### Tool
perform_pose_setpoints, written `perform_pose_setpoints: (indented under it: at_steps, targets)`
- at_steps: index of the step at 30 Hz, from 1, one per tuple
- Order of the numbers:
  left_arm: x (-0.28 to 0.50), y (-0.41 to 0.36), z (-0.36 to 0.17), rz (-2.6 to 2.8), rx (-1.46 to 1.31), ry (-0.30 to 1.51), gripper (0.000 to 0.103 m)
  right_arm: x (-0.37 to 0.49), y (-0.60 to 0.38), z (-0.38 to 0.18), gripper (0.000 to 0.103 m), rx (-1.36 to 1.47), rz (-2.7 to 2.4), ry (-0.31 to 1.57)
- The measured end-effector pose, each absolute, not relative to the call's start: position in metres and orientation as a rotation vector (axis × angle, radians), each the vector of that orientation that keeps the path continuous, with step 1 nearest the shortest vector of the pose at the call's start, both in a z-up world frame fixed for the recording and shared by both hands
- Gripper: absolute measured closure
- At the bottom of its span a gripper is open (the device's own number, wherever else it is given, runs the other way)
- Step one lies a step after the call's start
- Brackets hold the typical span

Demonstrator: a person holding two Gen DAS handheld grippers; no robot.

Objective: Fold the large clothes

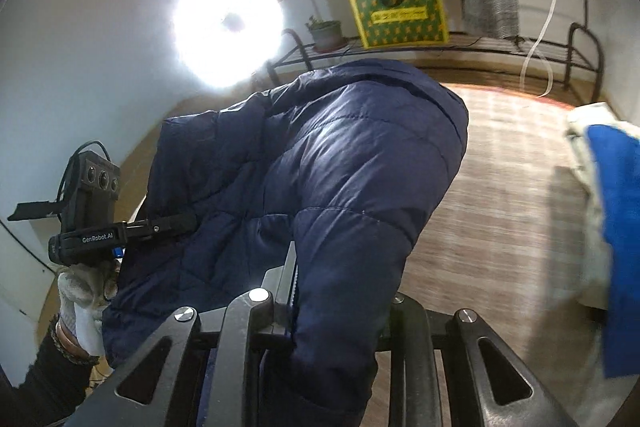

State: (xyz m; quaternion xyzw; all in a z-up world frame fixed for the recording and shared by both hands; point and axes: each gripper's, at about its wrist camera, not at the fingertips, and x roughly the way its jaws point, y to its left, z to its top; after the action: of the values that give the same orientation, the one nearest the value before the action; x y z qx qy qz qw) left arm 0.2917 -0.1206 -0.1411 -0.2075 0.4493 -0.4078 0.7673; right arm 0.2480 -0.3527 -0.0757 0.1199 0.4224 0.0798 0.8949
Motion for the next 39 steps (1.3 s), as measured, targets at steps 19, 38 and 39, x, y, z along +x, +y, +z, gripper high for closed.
perform_pose_setpoints:
  at_steps: [19,38,39]
  targets:
    - [0.282,-0.302,-0.08,-1.086,-0.38,0.881,0.076,0.167,-0.46,0.011,0.083,0.103,-0.058,0.764]
    - [0.329,-0.516,-0.075,-1.172,-0.39,0.883,0.076,0.189,-0.607,0.058,0.083,-0.072,-0.3,0.741]
    - [0.333,-0.521,-0.084,-1.163,-0.39,0.899,0.076,0.193,-0.611,0.053,0.083,-0.087,-0.304,0.751]
